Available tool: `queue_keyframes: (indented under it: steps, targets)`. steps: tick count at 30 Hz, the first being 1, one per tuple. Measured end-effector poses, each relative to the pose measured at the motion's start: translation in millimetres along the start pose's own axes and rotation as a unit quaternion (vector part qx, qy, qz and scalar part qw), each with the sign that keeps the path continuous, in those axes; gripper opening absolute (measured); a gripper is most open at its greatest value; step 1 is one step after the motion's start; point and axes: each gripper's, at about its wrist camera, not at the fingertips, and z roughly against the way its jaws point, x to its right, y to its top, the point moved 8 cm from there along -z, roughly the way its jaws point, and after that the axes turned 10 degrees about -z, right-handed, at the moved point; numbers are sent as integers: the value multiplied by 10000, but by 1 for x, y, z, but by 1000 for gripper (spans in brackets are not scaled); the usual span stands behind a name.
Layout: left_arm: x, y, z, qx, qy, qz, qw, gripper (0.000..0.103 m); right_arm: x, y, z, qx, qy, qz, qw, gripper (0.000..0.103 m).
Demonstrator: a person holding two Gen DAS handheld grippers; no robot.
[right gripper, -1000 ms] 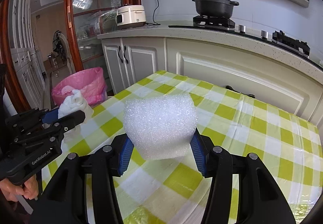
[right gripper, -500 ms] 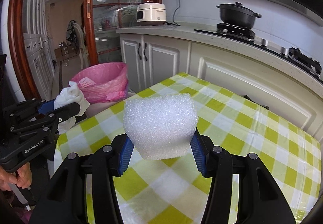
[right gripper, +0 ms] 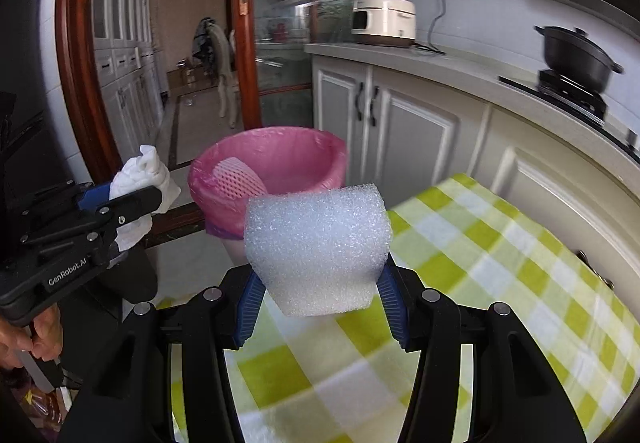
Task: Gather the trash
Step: 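Lift the tissue and foam block and carry both toward the pink bin, then open the left gripper over the bin while the right releases the foam block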
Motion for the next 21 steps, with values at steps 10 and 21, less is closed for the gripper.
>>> queue_keyframes:
  steps: [10,21]
  targets:
    - [-59,37,-57,-56,366,234,9990,29,-27,61,-72,-47,536,120,9985,50]
    - [-92,50,-122,-214,327,598,9974,32,-41,86,-143,-326,800,157,9961,51]
